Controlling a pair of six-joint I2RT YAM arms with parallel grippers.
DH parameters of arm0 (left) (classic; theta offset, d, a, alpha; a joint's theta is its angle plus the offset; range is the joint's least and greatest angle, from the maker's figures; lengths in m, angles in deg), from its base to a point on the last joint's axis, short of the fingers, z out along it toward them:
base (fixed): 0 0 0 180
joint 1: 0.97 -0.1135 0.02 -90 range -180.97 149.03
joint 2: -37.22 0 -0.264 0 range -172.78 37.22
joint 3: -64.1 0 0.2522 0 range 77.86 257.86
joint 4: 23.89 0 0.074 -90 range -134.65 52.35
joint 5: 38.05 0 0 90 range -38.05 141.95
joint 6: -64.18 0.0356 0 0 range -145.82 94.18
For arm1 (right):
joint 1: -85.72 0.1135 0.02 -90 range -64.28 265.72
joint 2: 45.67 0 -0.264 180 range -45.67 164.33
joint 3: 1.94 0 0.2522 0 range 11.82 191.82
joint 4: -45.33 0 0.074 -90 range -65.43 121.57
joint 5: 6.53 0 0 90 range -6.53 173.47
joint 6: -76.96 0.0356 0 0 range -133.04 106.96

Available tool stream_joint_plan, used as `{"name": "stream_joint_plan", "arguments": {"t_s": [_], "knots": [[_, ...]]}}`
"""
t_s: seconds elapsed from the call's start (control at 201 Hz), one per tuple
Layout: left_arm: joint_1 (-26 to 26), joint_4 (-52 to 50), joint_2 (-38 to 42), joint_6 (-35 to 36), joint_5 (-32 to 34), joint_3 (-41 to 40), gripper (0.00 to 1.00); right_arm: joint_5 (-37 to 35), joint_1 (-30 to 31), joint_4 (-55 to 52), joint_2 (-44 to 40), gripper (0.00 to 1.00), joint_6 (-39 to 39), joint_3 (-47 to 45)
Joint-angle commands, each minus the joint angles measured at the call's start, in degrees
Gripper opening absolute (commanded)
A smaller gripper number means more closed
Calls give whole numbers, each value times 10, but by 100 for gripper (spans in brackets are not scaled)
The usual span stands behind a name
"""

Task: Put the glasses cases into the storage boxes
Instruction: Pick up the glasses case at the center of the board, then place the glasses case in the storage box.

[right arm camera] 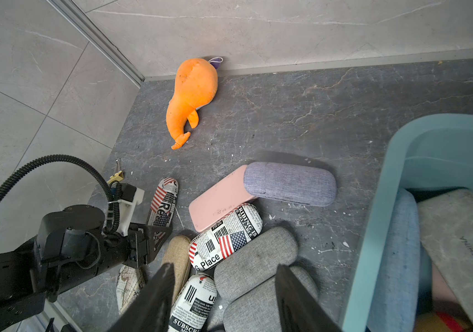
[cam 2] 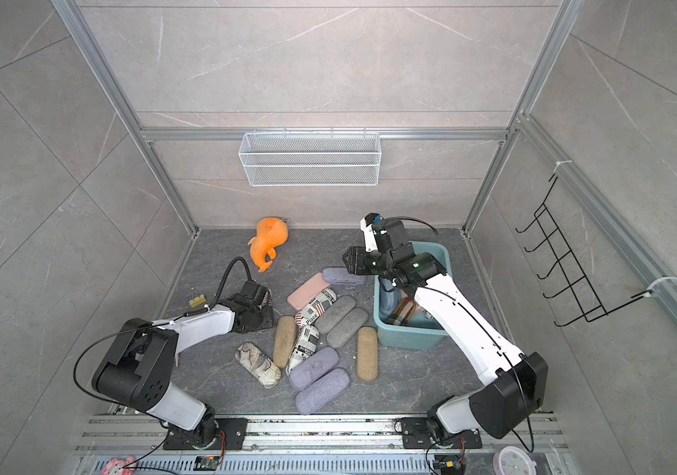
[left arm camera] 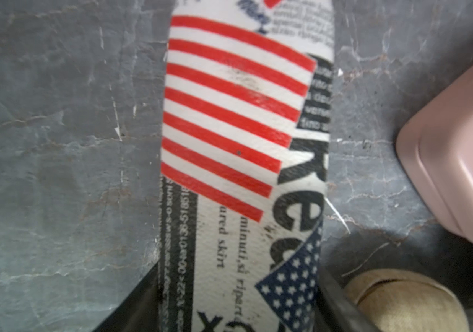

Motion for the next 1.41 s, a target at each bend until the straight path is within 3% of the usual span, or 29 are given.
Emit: {"name": "stream_joint_plan", "arguments": {"t_s": [0.0,0.194,0.439,0.613,0.947,1.177,1.341,1.401], "knots": [[-1,-2,29,-1,-7,-11,57,-11,8,-10,6,58,10,23],[24,47,182,16,-49,-48,55,-8,28,2,6,57,20,27],[74,237,365,12,-128,-145,54,-1,96,59,21,63,40,17],[81,313,404,16,-177,-174,53,-21,163,64,66,68,34,49],[83,339,421,-9,-207,-184,53,-40,219,91,152,72,37,112],[83,314,462,-3,-193,-193,53,-30,228,104,205,63,69,149],[83,291,487,4,-175,-198,55,-7,234,111,220,37,73,163],[83,284,494,0,-159,-200,64,-2,236,113,220,35,76,168]]}}
